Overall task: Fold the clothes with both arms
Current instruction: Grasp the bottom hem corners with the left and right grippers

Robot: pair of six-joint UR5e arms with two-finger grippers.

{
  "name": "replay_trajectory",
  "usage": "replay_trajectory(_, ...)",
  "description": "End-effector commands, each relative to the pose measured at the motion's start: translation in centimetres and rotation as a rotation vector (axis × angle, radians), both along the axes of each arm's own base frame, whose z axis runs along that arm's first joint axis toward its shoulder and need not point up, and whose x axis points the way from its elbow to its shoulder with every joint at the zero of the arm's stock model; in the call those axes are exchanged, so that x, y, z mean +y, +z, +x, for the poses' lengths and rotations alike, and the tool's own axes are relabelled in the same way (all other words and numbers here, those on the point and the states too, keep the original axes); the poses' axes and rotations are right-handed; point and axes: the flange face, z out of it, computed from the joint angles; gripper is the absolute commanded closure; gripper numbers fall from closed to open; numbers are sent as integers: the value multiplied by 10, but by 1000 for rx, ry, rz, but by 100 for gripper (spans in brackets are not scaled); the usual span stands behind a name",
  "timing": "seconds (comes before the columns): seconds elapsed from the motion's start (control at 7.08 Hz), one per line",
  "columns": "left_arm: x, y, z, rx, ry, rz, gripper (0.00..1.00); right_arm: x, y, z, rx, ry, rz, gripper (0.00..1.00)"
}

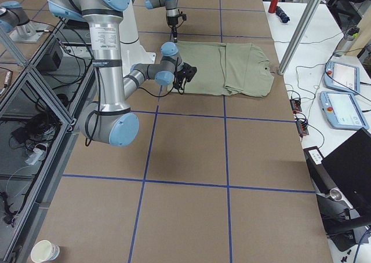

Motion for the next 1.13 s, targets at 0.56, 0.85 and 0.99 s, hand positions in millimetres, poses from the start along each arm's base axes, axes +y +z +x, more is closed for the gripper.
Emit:
replay_trajectory(0.56, -1, -37, -10, 78, -7, 8, 100, 77, 12, -55, 104, 89, -57, 5)
replay_trajectory(0.85, -1, -37, -11, 79, -8, 9, 100, 86, 18, -61, 120, 92, -37, 9)
replay_trajectory(0.99, -1, -37, -11, 79, -8, 9, 100, 89, 19, -63, 120, 91, -34, 19)
